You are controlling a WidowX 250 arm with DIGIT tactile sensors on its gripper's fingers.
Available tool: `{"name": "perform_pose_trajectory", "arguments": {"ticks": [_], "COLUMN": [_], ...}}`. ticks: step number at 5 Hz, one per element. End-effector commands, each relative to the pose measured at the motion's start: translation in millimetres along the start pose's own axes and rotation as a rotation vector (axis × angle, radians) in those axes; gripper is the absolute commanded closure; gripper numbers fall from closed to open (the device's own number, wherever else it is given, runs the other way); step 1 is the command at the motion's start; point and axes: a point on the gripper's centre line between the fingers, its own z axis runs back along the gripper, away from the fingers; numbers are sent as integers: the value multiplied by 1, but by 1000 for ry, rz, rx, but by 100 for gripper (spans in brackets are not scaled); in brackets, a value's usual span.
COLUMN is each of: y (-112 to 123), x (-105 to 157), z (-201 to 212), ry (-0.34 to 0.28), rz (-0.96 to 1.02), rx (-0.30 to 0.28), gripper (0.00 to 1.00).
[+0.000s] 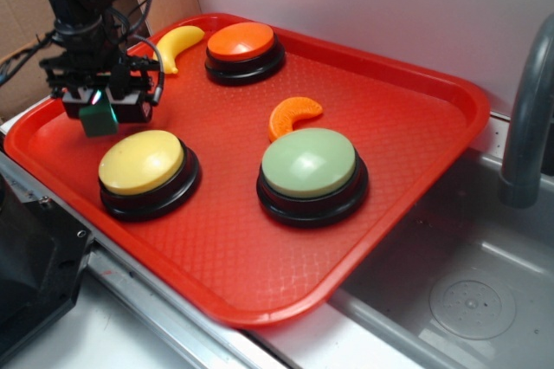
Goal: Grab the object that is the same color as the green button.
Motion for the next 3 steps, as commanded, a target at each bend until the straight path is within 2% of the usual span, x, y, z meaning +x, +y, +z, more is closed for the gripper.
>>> {"name": "perform_pose_trajectory", "arguments": {"ticks": [1,2,3], "y": [-49,-58,-55], "x": [16,20,21], "z": [99,120,129], "ry": [-35,-48,0], "rz": [-466,-581,-665], "rx": [-105,-135,-238], "gripper": [100,100,100]}}
